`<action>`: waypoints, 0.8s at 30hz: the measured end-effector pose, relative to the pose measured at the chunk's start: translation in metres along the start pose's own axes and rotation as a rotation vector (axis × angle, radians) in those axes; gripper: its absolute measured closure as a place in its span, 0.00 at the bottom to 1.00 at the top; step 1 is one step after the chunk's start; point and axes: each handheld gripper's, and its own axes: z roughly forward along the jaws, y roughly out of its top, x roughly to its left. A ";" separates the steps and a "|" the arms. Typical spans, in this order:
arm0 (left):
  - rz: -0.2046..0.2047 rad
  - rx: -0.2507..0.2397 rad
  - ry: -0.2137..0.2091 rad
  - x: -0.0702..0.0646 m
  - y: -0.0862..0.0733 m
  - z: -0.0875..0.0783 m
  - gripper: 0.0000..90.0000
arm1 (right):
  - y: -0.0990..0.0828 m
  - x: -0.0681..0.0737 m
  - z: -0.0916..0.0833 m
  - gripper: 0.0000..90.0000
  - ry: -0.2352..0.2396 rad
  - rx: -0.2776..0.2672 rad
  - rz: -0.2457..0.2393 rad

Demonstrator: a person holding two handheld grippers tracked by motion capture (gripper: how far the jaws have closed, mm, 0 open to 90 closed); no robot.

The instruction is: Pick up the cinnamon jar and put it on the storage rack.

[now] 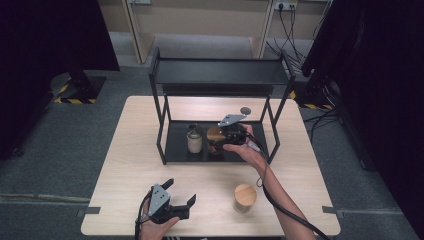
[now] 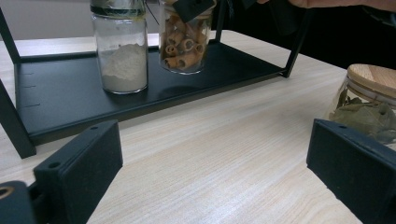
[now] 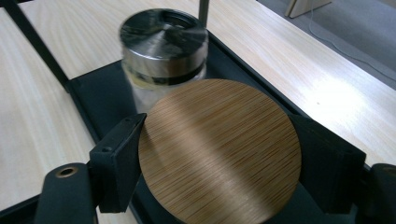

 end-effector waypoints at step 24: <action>0.003 -0.002 -0.005 0.000 0.000 0.000 0.03 | -0.008 -0.005 0.021 0.27 -0.020 0.003 0.051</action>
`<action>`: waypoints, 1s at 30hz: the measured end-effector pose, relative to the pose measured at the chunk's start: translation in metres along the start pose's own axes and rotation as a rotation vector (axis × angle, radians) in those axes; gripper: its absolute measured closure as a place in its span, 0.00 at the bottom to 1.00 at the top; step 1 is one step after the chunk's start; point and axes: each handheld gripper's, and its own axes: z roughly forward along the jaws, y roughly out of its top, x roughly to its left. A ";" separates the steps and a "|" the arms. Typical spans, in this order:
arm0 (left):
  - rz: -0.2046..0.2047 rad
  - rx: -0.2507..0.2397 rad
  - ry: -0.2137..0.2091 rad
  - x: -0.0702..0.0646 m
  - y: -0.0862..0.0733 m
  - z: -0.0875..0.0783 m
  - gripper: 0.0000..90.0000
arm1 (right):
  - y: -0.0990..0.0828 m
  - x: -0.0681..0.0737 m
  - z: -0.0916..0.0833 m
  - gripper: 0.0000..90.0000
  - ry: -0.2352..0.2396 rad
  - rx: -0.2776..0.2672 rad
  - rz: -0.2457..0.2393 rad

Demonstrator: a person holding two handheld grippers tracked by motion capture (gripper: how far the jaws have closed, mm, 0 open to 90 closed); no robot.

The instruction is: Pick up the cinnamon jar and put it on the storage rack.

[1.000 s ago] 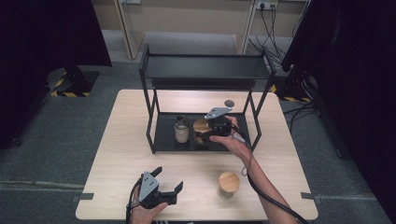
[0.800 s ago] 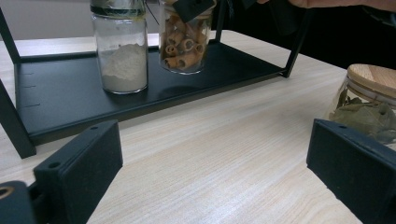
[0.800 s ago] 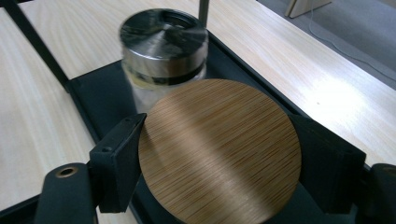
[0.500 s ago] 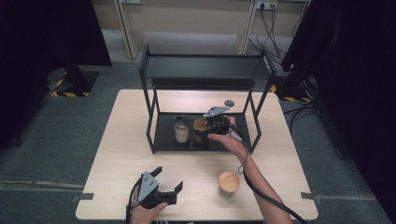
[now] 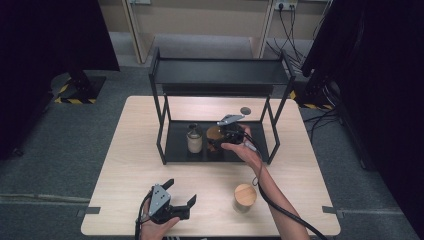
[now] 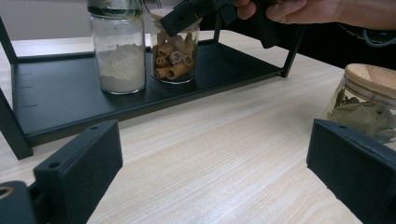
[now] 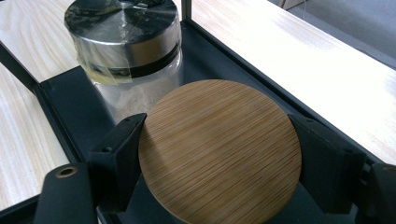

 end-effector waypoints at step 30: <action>-0.003 -0.003 0.003 0.000 0.000 -0.001 0.03 | -0.023 0.003 -0.046 0.05 0.028 -0.137 0.048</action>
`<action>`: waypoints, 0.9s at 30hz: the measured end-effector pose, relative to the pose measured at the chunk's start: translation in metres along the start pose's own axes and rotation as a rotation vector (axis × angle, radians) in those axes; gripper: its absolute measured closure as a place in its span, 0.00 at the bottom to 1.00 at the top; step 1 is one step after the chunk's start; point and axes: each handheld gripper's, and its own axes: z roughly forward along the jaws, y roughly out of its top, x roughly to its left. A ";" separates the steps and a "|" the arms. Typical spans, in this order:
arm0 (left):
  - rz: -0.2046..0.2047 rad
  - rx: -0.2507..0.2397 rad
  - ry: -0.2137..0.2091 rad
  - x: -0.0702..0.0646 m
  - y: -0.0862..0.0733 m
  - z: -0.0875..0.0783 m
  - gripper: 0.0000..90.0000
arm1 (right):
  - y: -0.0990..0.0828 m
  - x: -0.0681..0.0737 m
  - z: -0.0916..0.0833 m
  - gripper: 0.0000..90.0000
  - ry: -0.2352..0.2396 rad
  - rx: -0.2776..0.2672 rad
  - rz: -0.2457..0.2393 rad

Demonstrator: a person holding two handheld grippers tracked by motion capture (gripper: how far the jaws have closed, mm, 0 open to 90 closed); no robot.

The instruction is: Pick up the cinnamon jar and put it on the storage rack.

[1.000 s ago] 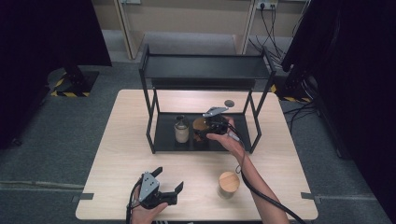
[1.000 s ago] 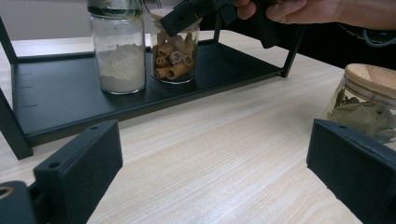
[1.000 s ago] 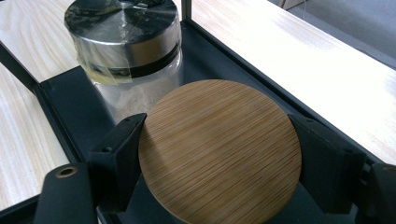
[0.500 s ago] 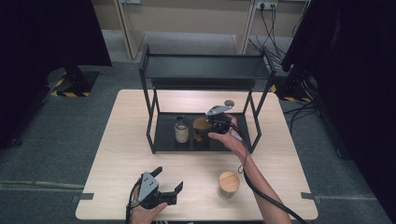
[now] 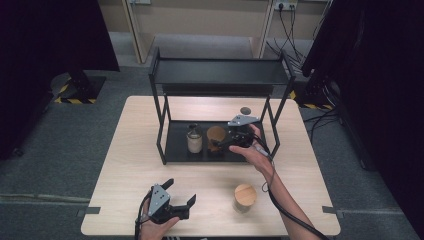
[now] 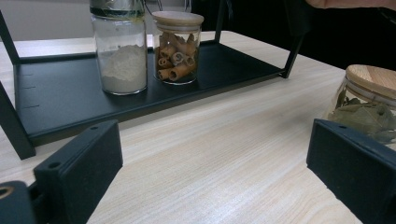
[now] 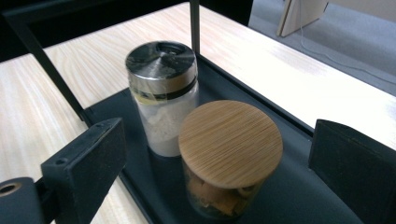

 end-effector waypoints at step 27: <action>-0.003 0.001 0.010 0.000 0.000 0.000 0.03 | -0.030 0.023 -0.052 0.05 0.069 -0.122 0.002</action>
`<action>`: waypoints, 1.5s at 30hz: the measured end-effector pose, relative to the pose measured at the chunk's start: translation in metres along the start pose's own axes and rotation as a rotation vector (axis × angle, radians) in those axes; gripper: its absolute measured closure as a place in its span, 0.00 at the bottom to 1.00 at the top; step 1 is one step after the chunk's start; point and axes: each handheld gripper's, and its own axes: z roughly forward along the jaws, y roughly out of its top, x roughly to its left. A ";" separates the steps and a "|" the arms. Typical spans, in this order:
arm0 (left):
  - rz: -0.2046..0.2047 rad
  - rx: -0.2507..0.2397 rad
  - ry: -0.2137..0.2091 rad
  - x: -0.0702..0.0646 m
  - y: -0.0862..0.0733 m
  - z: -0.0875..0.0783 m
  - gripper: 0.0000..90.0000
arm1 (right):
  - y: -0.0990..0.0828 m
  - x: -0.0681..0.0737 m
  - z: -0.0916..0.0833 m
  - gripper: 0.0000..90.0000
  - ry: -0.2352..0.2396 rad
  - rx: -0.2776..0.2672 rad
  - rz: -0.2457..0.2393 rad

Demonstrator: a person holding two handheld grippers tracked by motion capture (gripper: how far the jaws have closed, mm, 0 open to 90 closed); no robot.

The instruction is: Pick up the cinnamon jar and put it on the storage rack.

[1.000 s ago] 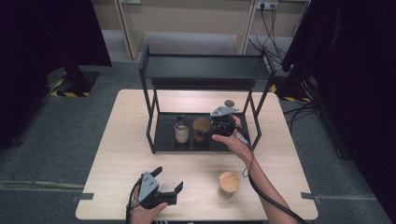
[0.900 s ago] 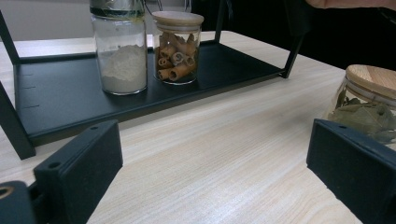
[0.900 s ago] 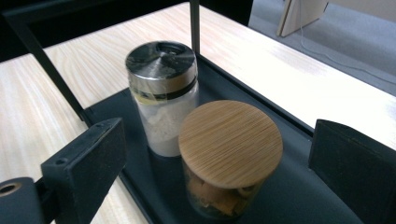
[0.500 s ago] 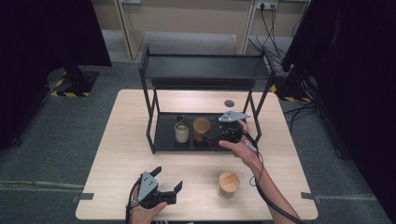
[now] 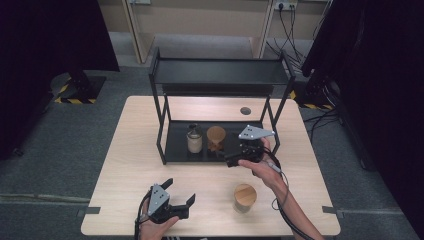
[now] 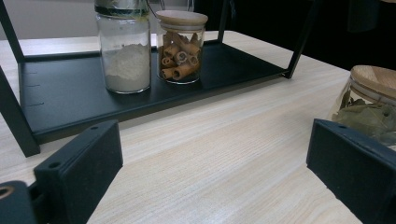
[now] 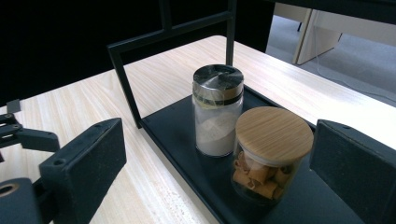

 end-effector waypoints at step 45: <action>-0.001 -0.002 0.008 0.000 -0.001 0.000 0.03 | -0.072 0.029 -0.069 0.04 0.024 -0.101 0.029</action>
